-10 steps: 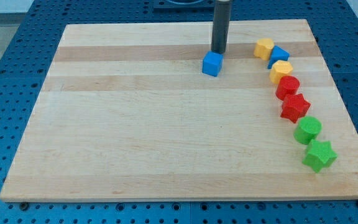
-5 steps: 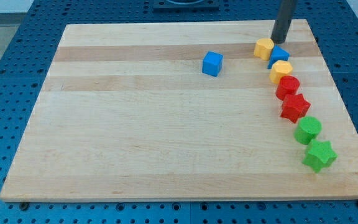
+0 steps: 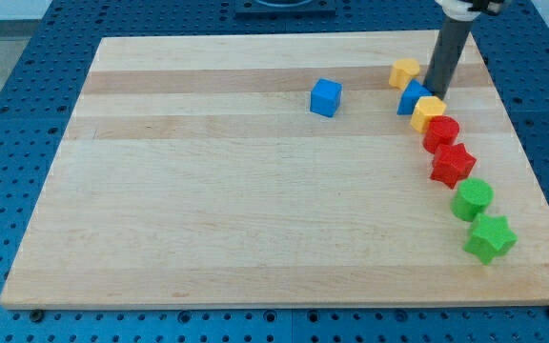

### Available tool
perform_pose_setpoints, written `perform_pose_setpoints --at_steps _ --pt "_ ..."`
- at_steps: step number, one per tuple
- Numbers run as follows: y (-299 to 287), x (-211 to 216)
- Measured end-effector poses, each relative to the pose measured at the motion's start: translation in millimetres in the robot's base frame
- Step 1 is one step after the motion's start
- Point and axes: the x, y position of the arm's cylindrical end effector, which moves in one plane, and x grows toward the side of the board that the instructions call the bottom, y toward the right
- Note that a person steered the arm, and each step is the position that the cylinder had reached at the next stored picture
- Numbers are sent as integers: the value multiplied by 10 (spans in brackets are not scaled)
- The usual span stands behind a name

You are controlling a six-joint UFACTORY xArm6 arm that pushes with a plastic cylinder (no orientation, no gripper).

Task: Move the blue triangle to the blue cube

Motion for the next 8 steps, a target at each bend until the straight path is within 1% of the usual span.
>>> perform_pose_setpoints --at_steps 1,3,5,7,8 --pt "-192 3" --pt "-523 230" --pt "-604 319" --pt "-604 525" --pt "-658 530"
